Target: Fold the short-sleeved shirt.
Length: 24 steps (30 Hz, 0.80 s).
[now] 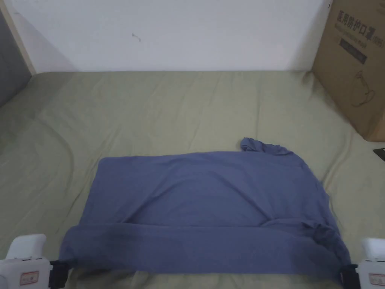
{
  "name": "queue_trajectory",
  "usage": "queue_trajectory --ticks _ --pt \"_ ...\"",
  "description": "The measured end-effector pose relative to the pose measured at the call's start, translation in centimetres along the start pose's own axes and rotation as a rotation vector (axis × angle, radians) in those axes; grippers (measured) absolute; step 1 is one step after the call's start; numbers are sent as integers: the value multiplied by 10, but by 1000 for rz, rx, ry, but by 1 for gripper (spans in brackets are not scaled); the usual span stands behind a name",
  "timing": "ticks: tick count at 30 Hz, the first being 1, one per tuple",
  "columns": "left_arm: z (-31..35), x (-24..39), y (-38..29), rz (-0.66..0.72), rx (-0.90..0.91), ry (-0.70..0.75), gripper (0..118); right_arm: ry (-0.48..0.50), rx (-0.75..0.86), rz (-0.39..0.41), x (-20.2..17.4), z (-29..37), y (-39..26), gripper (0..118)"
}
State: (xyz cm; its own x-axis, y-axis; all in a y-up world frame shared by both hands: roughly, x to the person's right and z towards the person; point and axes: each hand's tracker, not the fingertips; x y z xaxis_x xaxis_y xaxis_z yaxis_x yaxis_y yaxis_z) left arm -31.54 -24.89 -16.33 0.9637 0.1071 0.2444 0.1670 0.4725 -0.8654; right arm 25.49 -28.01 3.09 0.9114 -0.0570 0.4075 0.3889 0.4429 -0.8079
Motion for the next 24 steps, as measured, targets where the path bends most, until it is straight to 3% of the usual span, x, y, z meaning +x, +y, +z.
queue_trajectory --ticks 4,7,9,15,16,17,18,19,20,24 --pt "17 -13 -9 -11 -7 -7 4 2 16 1 23 28 -5 7" --pt "27 -17 -24 -38 -33 2 4 -2 -2 0 15 58 -21 7" --pt "30 -16 -34 -59 -55 15 4 52 -44 -37 19 60 -33 7" --pt "13 -21 -60 -38 -114 35 4 43 -124 -44 7 40 -68 7" --pt "10 -21 -59 -29 -119 47 12 48 -124 -51 7 39 -68 11" --pt "10 -21 -59 -14 -113 63 33 44 -124 -54 6 41 -66 27" --pt "11 -22 -57 -11 -118 91 75 34 -126 -56 4 43 -63 64" --pt "14 -24 -55 -5 -110 92 99 21 -120 -51 3 47 -61 90" --pt "16 -30 -53 33 -70 86 109 22 -98 -38 3 52 -59 99" --pt "43 -37 -27 196 45 15 108 13 -32 -15 4 74 -35 92"
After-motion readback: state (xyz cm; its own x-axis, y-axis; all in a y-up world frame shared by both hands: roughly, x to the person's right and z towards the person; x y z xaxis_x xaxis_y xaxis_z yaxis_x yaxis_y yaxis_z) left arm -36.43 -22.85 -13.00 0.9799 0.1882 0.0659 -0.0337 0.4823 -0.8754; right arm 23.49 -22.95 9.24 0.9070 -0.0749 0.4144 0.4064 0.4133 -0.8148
